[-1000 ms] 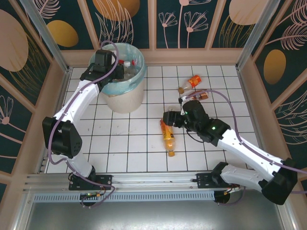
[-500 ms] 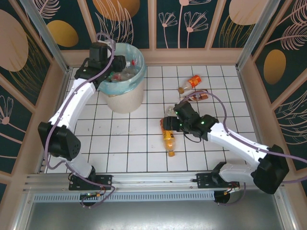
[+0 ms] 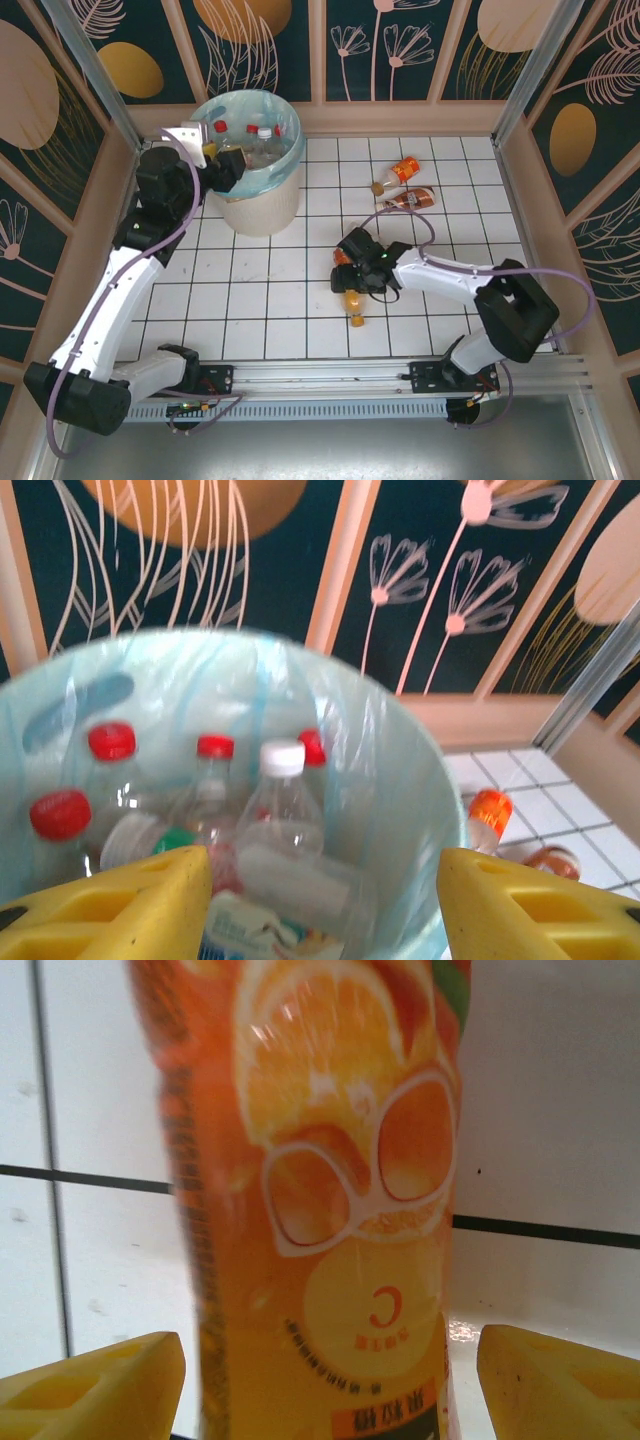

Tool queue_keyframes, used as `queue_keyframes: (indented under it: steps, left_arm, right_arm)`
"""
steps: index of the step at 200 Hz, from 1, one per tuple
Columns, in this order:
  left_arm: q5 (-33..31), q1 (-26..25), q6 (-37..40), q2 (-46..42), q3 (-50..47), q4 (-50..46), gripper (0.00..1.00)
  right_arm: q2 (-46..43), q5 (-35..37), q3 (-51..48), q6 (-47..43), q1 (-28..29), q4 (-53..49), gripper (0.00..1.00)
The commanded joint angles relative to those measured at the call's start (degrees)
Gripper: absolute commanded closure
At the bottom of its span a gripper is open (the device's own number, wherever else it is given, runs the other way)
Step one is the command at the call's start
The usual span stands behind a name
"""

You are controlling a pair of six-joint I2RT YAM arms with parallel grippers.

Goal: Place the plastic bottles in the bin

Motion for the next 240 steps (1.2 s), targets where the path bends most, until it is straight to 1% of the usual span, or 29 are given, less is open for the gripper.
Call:
queue_keyframes:
  steps: [1,15,24,42,53,66,77,84,96,110,122,141,146,158,163,167,185,202,228,231,240]
  left_arm:
    - [0.5,0.2,1.3,-3.1,-2.6,0.3,0.38]
    - [0.4,0.2,1.2,-4.3,-3.7,-0.2,0.38]
    - [0.5,0.2,1.1,-4.7,-4.0,-0.7,0.38]
    - [1.1,0.2,0.9,-5.3,-3.7,-1.3,0.37]
    - [2.1,0.2,0.4,-5.4,-3.0,-1.4,0.37]
    - [4.3,0.2,-0.9,-5.2,-1.8,-1.3,0.37]
    - [7.2,0.2,-2.0,-4.7,-0.4,-1.4,0.35]
    - [9.6,0.1,-2.5,-4.3,0.8,-1.7,0.32]
    - [14.8,0.2,-2.5,-3.2,2.8,-2.2,0.3]
    - [21.5,0.2,-2.7,-2.2,4.2,-1.6,0.25]
    - [26.0,0.2,-3.4,-1.8,4.2,0.0,0.18]
    - [31.7,0.2,-4.4,-1.6,3.2,2.6,0.12]
    - [33.3,0.2,-4.5,-1.7,2.9,3.3,0.08]
    - [37.7,0.2,-4.8,-2.1,1.9,4.9,0.06]
    - [39.6,0.2,-5.1,-2.1,1.6,5.3,0.03]
    - [41.2,0.2,-5.6,-2.2,1.3,5.9,0.02]
    - [47.1,-0.3,-8.0,-2.6,0.4,8.3,0.01]
    - [50.4,-2.4,-8.8,-2.9,0.0,9.2,0.01]
    - [51.8,-8.0,-6.7,-2.5,0.0,8.3,0.02]
    - [52.0,-8.7,-6.6,-2.4,-0.1,8.5,0.02]
    - [52.4,-10.3,-6.4,-2.2,-0.4,9.0,0.01]
  right_arm:
    - [2.5,0.7,1.8,1.2,1.2,-1.1,0.23]
    - [3.7,0.6,2.2,1.3,1.6,-1.9,0.27]
    - [4.1,1.9,2.5,1.5,1.9,-2.2,0.3]
    - [3.5,2.6,3.0,1.3,2.7,-2.6,0.36]
    - [2.6,3.0,3.7,1.0,3.2,-2.9,0.4]
    - [0.9,3.4,4.6,-0.2,4.2,-3.0,0.42]
    - [-0.9,4.1,5.6,-1.5,5.2,-2.8,0.43]
    - [-2.2,4.5,6.3,-2.5,5.9,-2.6,0.43]
    - [-4.9,5.1,7.3,-4.6,7.3,-1.7,0.45]
    - [-8.6,5.5,7.7,-7.6,8.8,0.7,0.47]
    - [-12.3,5.5,7.6,-10.0,10.0,4.0,0.47]
    - [-18.3,5.7,6.4,-12.9,11.9,10.6,0.47]
    - [-20.0,5.5,5.8,-13.5,12.2,12.5,0.48]
    - [-23.4,5.0,4.4,-14.7,12.7,17.1,0.49]
    - [-24.6,4.7,3.9,-15.2,12.8,19.0,0.49]
    - [-25.4,4.3,3.6,-15.6,12.9,20.4,0.5]
    - [-28.1,2.7,2.9,-17.4,13.0,25.6,0.5]
    - [-28.8,1.6,3.2,-19.1,13.4,29.1,0.51]
    - [-28.4,1.2,4.3,-21.4,14.2,33.7,0.51]
    - [-28.2,-0.2,4.4,-21.5,14.2,34.1,0.51]
    - [-27.8,-1.1,4.8,-22.1,14.4,35.0,0.51]
